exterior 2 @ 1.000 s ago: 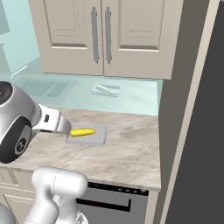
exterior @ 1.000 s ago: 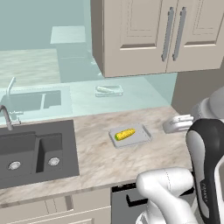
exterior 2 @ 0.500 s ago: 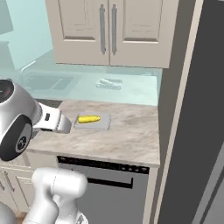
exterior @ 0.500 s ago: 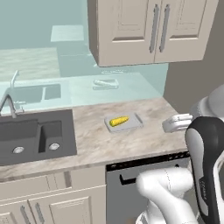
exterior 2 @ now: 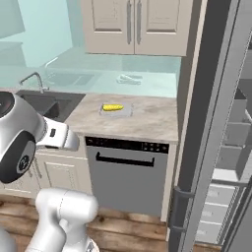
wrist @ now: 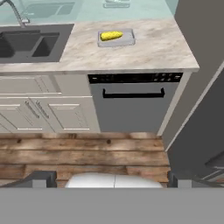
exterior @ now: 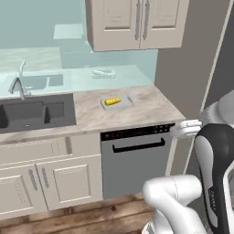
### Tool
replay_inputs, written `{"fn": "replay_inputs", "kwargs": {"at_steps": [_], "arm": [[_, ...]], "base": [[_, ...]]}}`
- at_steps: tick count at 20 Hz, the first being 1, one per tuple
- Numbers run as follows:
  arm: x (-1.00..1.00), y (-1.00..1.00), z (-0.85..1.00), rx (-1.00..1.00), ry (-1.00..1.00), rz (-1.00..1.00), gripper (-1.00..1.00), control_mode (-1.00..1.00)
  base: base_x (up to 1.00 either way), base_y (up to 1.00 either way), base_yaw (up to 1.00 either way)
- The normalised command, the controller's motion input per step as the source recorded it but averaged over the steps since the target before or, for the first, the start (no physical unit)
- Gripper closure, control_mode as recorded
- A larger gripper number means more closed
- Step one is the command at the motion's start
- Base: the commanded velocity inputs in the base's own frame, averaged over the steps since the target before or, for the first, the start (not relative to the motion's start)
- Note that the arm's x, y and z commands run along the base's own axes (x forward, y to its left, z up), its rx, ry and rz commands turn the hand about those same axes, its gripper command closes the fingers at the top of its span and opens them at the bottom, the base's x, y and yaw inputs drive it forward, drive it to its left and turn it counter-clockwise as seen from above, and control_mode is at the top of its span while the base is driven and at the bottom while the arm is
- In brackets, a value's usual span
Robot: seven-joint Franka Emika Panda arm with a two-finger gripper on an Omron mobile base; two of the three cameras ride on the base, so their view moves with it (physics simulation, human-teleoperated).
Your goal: Take the carrot and corn out of the freezer and place them in the tupperware container on the counter. Then put the tupperware containing the vegetables back in the freezer.
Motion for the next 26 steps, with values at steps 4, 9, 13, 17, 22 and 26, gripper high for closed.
{"fn": "replay_inputs", "kwargs": {"at_steps": [4,9,13,17,22,26], "arm": [[0.00,0.00,0.00,0.00,0.00,0.00,-1.00,1.00],[0.00,0.00,0.00,0.00,0.00,0.00,-1.00,1.00],[0.00,0.00,0.00,0.00,0.00,0.00,-1.00,1.00],[0.00,0.00,0.00,0.00,0.00,0.00,-1.00,1.00],[0.00,0.00,0.00,0.00,0.00,0.00,-1.00,1.00],[0.00,0.00,0.00,0.00,0.00,0.00,-1.00,1.00]], "base": [[-0.77,-0.49,-0.01],[-0.61,-0.67,-0.01],[-0.48,-0.63,-0.02],[-0.16,-0.55,-0.02],[0.05,-0.83,0.00],[0.00,-0.94,0.00]]}}
